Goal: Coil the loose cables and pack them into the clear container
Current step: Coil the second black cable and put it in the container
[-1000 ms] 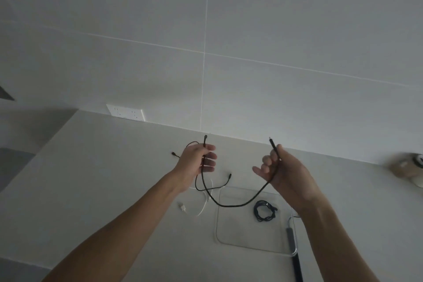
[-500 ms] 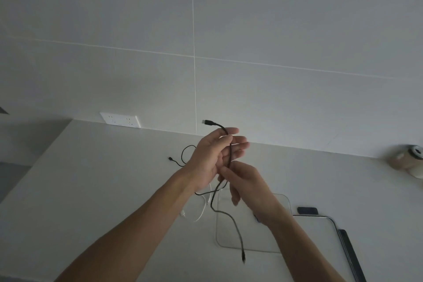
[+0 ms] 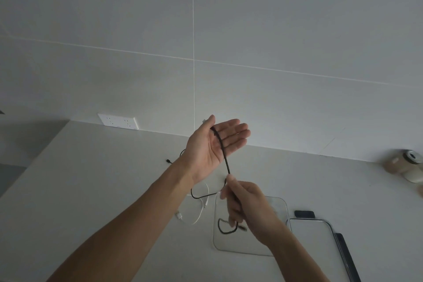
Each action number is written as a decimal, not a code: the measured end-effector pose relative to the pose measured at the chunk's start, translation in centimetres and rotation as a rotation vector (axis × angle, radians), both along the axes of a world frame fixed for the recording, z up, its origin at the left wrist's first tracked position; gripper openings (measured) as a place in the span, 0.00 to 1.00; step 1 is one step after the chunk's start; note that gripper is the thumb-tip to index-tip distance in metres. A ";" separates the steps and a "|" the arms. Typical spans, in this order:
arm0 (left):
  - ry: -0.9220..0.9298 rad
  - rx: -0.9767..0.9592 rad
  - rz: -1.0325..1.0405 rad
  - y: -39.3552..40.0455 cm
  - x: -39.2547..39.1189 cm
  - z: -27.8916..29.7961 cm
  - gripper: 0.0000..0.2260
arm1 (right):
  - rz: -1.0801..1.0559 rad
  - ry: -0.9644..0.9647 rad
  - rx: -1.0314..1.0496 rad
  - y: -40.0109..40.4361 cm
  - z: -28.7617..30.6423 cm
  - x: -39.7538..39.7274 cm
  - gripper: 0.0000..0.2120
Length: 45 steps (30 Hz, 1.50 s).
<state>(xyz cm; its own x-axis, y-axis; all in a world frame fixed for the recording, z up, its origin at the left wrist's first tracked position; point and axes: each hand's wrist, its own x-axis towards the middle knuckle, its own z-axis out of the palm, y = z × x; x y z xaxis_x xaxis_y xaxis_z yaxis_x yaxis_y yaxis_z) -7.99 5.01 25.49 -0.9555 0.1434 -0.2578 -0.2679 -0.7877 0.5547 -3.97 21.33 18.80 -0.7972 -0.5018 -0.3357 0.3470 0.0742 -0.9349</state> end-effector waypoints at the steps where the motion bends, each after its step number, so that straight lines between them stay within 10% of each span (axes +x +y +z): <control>1: 0.003 -0.013 -0.034 0.0 0.2 0.2 0.25 | -0.009 -0.008 0.044 0.3 -0.4 -0.4 0.26; 15: -0.250 -0.623 -0.214 1.9 2.4 -3.4 0.23 | -0.045 0.194 0.366 0.1 7.2 -8.5 0.20; 27: -0.240 -0.394 -0.126 2.8 1.5 -4.2 0.19 | -0.055 0.461 0.392 -0.7 3.6 -0.9 0.13; 40: 0.054 -0.239 -0.309 3.0 1.8 -2.2 0.23 | 0.025 -0.033 0.259 5.8 -2.3 -1.3 0.25; 45: -0.109 -0.516 -0.518 4.1 2.9 -3.3 0.22 | -0.034 -0.079 0.211 6.2 1.0 -5.7 0.21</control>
